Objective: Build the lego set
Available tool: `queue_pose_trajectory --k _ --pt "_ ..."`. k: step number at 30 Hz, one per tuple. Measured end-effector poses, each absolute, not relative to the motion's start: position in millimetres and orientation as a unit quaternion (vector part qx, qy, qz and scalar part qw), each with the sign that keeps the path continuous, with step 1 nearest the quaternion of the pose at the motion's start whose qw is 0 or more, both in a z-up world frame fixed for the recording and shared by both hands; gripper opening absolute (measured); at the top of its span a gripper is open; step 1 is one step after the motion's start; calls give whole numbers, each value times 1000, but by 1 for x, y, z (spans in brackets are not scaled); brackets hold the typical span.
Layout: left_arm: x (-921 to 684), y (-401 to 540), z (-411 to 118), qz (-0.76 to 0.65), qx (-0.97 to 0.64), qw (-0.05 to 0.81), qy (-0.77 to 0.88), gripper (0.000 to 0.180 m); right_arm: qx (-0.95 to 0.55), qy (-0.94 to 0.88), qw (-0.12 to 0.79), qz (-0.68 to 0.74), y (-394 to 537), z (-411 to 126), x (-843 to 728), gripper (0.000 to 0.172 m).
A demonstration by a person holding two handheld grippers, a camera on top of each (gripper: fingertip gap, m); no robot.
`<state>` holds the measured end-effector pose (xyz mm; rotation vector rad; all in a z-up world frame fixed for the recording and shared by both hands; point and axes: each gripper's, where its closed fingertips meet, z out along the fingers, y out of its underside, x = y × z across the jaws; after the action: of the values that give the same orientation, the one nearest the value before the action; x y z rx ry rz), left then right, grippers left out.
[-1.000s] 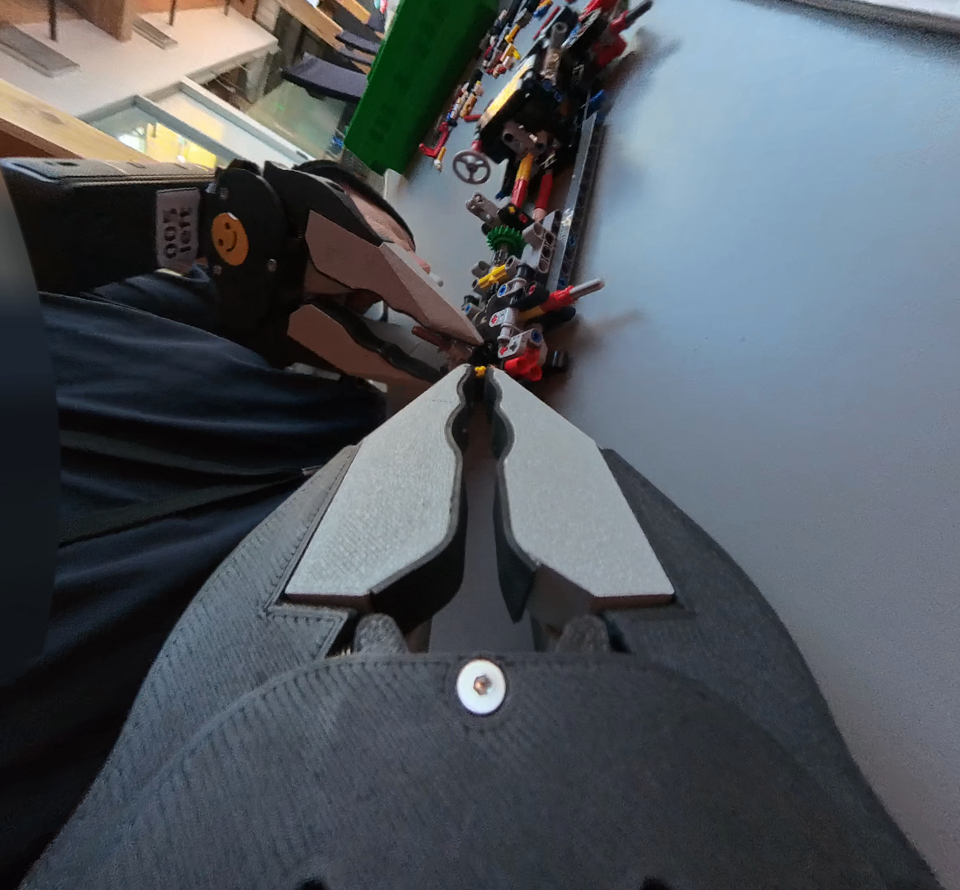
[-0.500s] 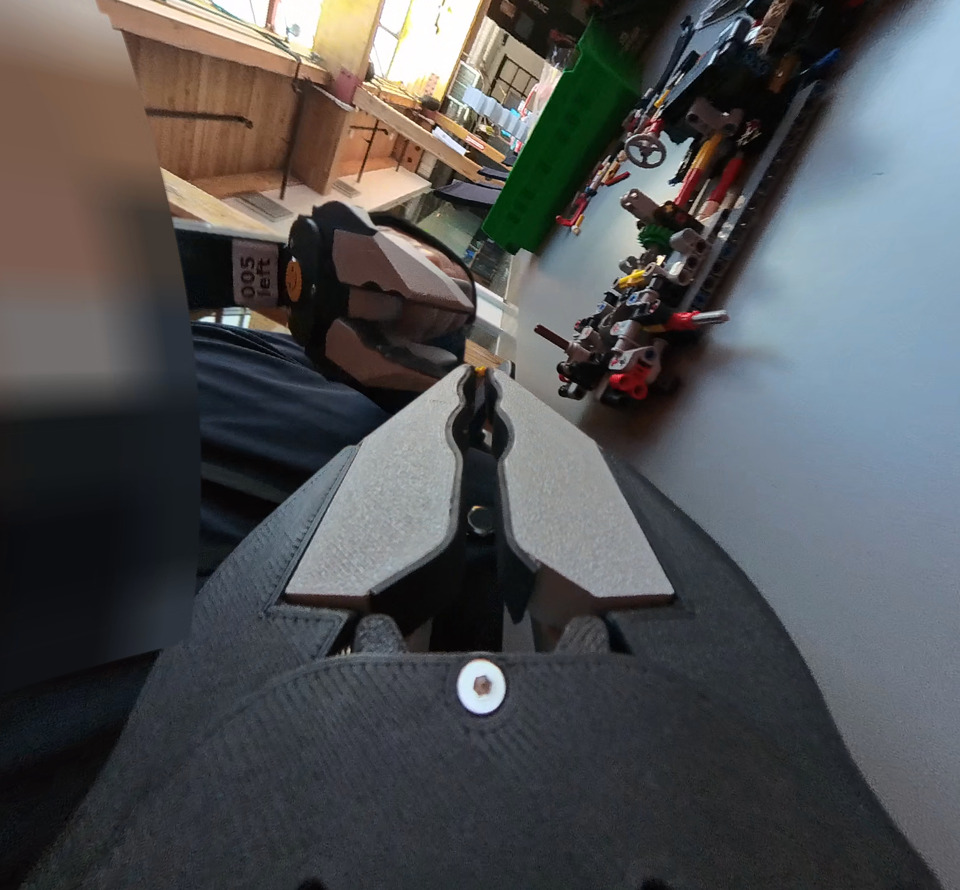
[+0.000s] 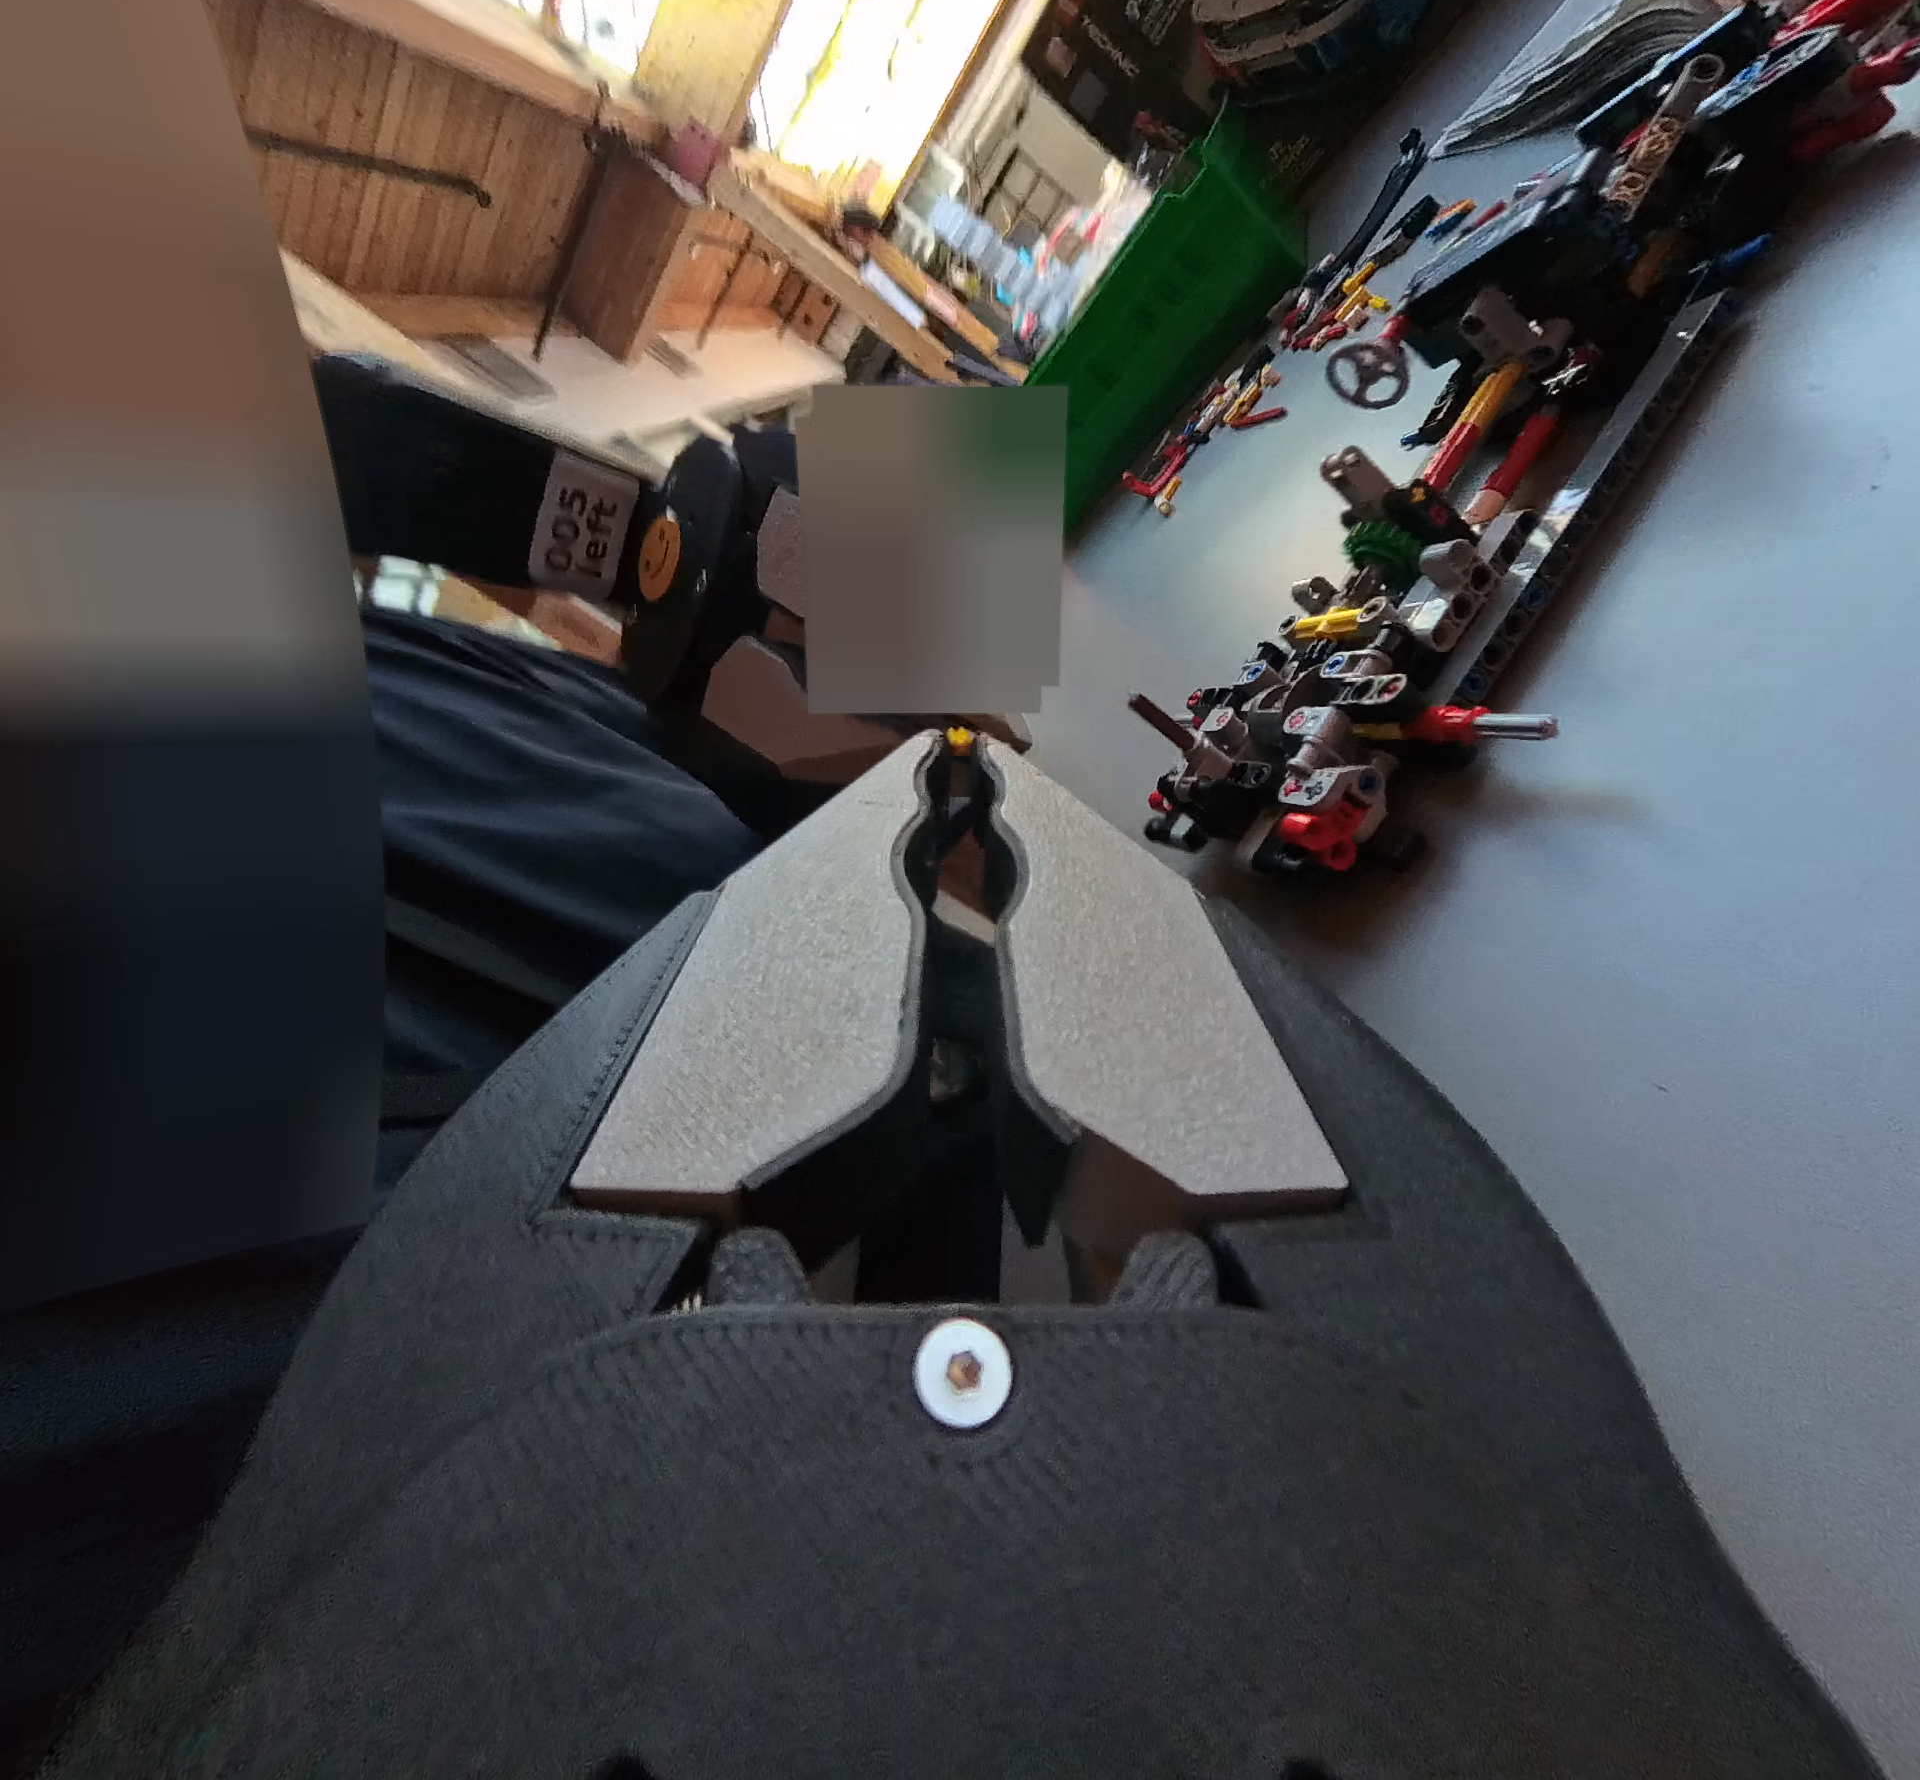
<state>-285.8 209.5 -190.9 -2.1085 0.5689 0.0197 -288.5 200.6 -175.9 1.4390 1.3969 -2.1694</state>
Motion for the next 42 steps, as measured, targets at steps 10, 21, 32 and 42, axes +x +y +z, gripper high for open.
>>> queue_pose_trajectory --k 10,21,32,42 --pt "-272 197 -207 -65 -866 408 281 1 351 767 -152 -514 201 -186 -267 7" --pt "-261 193 -209 -71 -849 418 314 1 307 808 -166 -474 186 -197 -266 2" --pt "-308 192 -226 15 -892 378 248 45 337 814 -179 -437 210 -214 -272 2" --pt "-324 180 -259 92 -909 311 261 22 327 824 -131 -445 213 -239 -296 2"
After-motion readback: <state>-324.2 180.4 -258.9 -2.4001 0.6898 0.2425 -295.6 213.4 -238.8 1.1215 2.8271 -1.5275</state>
